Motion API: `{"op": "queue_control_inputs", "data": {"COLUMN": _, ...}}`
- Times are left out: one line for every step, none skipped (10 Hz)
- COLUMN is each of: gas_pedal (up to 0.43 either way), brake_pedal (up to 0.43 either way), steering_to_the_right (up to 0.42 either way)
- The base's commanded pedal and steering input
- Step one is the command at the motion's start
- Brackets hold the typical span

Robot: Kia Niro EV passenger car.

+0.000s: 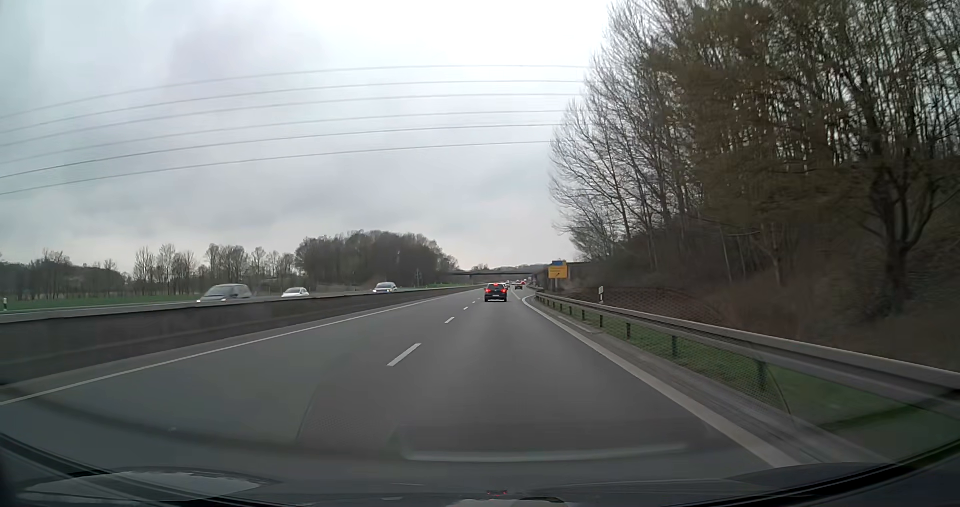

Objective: Follow the waypoints while adhering to traffic rules and regulations

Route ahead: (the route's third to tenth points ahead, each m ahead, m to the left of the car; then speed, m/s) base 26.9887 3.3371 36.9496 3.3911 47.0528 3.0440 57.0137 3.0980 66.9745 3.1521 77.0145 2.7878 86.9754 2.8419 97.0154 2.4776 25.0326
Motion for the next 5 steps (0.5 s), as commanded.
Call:
{"op": "queue_control_inputs", "data": {"gas_pedal": 0.248, "brake_pedal": 0.000, "steering_to_the_right": 0.000}}
{"op": "queue_control_inputs", "data": {"gas_pedal": 0.248, "brake_pedal": 0.000, "steering_to_the_right": 0.000}}
{"op": "queue_control_inputs", "data": {"gas_pedal": 0.248, "brake_pedal": 0.000, "steering_to_the_right": 0.000}}
{"op": "queue_control_inputs", "data": {"gas_pedal": 0.248, "brake_pedal": 0.000, "steering_to_the_right": 0.000}}
{"op": "queue_control_inputs", "data": {"gas_pedal": 0.248, "brake_pedal": 0.000, "steering_to_the_right": 0.000}}
